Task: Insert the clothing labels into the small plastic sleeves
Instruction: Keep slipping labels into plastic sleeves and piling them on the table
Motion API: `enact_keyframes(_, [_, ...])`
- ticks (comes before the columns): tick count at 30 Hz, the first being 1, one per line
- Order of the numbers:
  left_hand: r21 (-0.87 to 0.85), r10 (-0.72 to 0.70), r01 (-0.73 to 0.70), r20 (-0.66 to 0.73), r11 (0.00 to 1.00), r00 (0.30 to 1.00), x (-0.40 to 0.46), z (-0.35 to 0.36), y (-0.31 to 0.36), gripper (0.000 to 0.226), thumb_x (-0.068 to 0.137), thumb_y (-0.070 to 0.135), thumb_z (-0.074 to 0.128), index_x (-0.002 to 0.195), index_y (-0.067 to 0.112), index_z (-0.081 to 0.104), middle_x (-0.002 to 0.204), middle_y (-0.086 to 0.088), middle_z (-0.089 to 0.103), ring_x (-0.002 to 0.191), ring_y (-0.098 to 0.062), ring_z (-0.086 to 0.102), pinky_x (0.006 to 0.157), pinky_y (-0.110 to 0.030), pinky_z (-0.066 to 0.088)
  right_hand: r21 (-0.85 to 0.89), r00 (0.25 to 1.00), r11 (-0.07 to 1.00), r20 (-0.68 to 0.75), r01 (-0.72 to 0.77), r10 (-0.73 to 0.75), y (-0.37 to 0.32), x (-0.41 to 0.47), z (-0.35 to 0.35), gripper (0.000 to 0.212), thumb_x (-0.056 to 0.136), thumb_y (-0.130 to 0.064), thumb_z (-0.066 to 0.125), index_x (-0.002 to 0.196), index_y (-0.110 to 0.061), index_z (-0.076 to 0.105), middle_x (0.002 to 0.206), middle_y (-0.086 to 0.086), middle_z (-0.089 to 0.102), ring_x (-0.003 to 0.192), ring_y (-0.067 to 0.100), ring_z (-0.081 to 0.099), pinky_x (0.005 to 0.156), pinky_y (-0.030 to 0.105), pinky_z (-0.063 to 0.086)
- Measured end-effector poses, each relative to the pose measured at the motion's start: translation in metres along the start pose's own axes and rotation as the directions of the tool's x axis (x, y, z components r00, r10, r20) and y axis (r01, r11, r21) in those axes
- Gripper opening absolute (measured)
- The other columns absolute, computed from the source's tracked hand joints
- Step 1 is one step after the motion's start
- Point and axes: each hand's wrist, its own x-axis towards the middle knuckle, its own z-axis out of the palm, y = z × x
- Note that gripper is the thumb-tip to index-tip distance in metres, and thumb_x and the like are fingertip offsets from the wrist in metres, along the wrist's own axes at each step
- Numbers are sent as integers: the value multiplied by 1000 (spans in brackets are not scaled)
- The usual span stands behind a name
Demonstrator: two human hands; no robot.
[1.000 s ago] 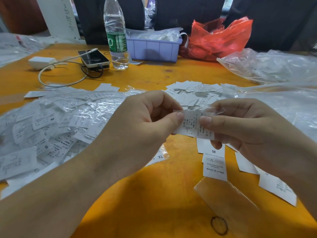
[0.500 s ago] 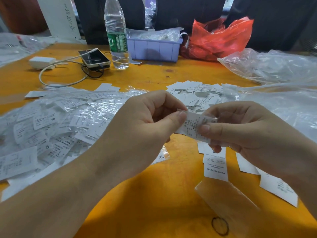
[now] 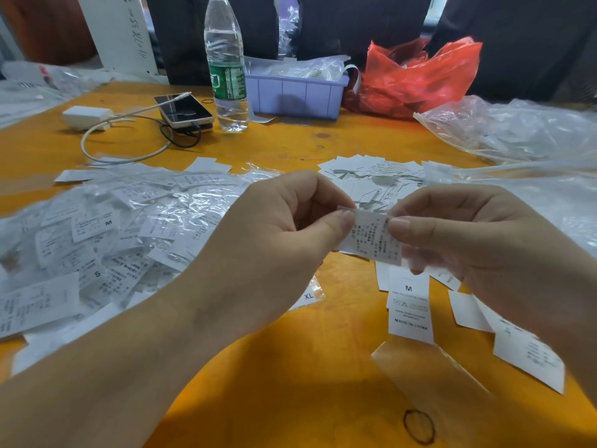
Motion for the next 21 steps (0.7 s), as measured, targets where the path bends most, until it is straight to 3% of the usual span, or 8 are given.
enact_keyframes(4, [30,0,0,-1,1000,1000,-1,-1,1,15,91,18,63,78,24,68,73,2,71,51,0,53,48,-13,42,-54,998,998,-50,44,-47,1,0,-1,25,56,-19,87,76,-14,74,79,3,75,76,12,70,60,26,53])
enact_keyframes(6, [59,3,-4,13,998,1000,-2,-1,1,16,92,17,64,78,25,67,72,-1,70,51,-3,52,47,-20,44,-97,996,994,-59,54,-60,1,0,-1,21,58,-21,80,76,-15,74,81,4,75,83,13,72,64,25,58])
enact_keyframes(9, [119,18,-23,37,993,999,-4,2,0,15,93,21,63,79,25,67,73,-1,69,63,-20,60,53,-32,47,-207,999,977,-1,42,-43,3,-1,-1,18,65,-15,84,78,-18,73,81,2,75,84,15,73,70,32,59])
enact_keyframes(11, [171,43,-51,52,984,998,-6,4,0,13,90,31,59,80,27,66,75,5,68,66,-17,60,53,-32,47,-246,999,969,28,26,-20,4,-1,-1,13,67,-24,72,79,-20,73,79,-2,75,81,12,72,71,30,54])
enact_keyframes(14, [190,65,-74,56,979,996,-8,6,2,13,85,35,54,81,29,66,76,8,66,64,-12,57,49,-22,42,-282,997,959,72,28,-8,2,-2,-1,13,70,-31,68,79,-23,74,79,-4,75,79,10,70,71,32,52])
enact_keyframes(17, [171,56,-65,56,983,997,-8,5,1,15,84,35,53,81,29,67,75,6,66,65,-13,57,52,-25,44,-345,994,936,103,61,-27,0,-1,1,13,71,-38,70,78,-30,77,76,3,70,75,27,64,73,55,52])
enact_keyframes(21, [170,61,-72,74,983,995,-8,5,2,14,85,32,55,81,29,68,77,7,66,68,-13,57,51,-21,42,-347,994,936,106,61,-26,0,-2,1,13,68,-39,71,75,-30,77,71,8,66,73,37,57,67,56,48])
